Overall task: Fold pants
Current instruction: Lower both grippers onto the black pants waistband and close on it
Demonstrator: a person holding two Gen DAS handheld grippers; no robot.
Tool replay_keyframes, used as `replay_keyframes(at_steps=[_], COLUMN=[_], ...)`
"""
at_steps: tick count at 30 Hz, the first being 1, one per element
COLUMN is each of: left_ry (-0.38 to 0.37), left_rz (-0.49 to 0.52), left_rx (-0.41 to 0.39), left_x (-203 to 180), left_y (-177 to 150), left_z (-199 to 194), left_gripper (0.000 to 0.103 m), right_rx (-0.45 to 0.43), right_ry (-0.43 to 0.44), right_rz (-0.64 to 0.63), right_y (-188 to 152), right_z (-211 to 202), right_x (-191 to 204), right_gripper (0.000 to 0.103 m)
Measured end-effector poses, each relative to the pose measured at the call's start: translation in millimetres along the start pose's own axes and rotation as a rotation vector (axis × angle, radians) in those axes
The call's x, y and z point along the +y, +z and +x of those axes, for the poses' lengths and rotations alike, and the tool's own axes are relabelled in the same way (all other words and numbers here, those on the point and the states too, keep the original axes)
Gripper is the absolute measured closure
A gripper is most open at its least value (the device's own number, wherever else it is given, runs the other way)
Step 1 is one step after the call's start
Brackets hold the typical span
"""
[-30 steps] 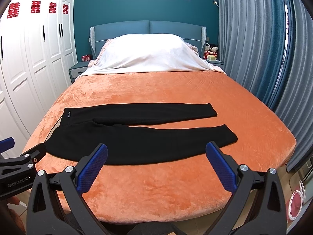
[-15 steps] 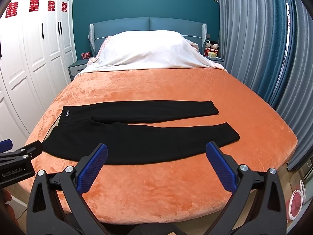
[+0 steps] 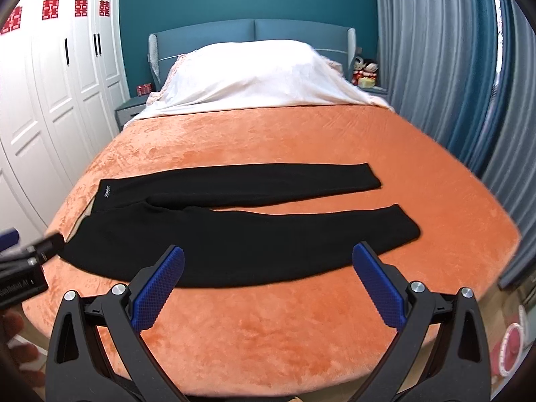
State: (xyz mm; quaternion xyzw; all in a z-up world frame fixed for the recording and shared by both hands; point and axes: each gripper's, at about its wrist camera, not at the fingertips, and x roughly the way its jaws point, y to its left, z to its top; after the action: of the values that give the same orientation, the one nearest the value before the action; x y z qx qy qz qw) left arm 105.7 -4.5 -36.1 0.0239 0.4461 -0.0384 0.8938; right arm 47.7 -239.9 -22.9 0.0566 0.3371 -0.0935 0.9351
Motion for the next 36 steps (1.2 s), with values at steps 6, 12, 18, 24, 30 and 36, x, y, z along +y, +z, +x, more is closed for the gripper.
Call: replay_keyframes(at_steps=[6, 12, 18, 24, 30, 36], left_ry=[-0.005, 0.122, 0.229, 0.322, 0.298, 0.331], left_rz=[-0.008, -0.110, -0.261, -0.152, -0.166, -0.245], left_rx=[0.140, 0.203, 0.184, 0.177, 0.250, 0.297], left_x=[19, 95, 170, 184, 207, 245], left_y=[36, 108, 173, 202, 206, 216], left_z=[95, 214, 295, 336, 368, 394], left_gripper=[0.005, 0.007, 0.006, 0.005, 0.005, 0.005], right_rx=[0.055, 0.211, 0.243, 0.304, 0.373, 0.370], right_ry=[-0.052, -0.115, -0.164, -0.147, -0.174, -0.123], right_rz=[0.089, 0.227, 0.163, 0.108, 0.082, 0.046], right_y=[50, 112, 141, 149, 145, 137], right_z=[124, 270, 367, 452, 496, 502], right_x=[-113, -245, -294, -303, -305, -289], right_gripper=[0.005, 0.005, 0.005, 0.005, 0.005, 0.018])
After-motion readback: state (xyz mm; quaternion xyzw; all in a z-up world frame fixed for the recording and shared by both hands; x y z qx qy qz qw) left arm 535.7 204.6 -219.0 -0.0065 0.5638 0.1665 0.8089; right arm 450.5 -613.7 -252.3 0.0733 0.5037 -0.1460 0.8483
